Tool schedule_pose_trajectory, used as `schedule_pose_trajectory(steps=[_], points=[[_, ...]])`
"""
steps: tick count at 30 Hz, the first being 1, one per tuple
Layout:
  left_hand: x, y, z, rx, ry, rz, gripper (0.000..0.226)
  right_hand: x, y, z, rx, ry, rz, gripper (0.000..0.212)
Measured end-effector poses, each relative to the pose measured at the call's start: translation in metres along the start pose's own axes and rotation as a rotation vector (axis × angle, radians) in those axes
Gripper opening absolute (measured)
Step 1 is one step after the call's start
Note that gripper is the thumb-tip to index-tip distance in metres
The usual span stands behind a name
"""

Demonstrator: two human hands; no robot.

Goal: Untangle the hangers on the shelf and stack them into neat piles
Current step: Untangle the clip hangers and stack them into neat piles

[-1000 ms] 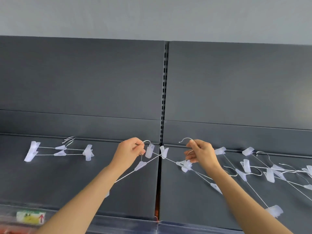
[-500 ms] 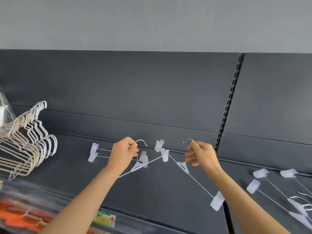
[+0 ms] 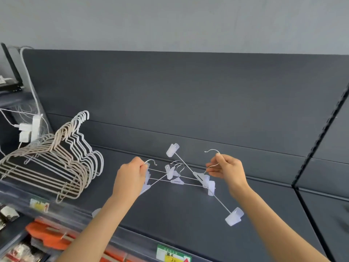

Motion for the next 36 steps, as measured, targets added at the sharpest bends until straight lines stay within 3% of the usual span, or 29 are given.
schedule_pose_trajectory(steps=[4, 13, 23, 26, 30, 33, 36], points=[[-0.014, -0.02, -0.004, -0.077, 0.038, -0.047, 0.021, 0.011, 0.005, -0.019, 0.042, -0.038, 0.065, 0.03], [-0.01, -0.033, -0.005, -0.129, -0.028, -0.124, 0.022, 0.066, 0.042, -0.062, 0.347, -0.34, 0.201, 0.026], [-0.006, -0.029, -0.017, -0.092, 0.017, -0.135, 0.024, 0.089, 0.066, -0.091, 0.432, -0.271, 0.054, 0.019], [-0.001, -0.02, -0.023, -0.09, -0.024, -0.139, 0.024, 0.082, 0.067, -0.092, 0.423, -0.27, 0.06, 0.025], [0.016, -0.004, -0.035, -0.082, -0.146, -0.139, 0.037, 0.072, 0.055, -0.074, 0.273, -0.273, 0.314, 0.033], [0.032, 0.013, -0.043, -0.092, -0.217, -0.172, 0.049, 0.074, 0.051, -0.032, 0.173, -0.391, 0.371, 0.025], [0.046, 0.028, -0.052, -0.088, -0.249, -0.186, 0.041, 0.079, 0.048, 0.009, 0.134, -0.523, 0.415, 0.037]])
Point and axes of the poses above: each hand's wrist, its own z-axis away from the middle knuckle, its own x-axis out of the palm, y = z × x, the point moved 1 cm from there along -z, towards the middle knuckle, and after that the axes turned 12 degrees about -y, right-handed, at the moved point
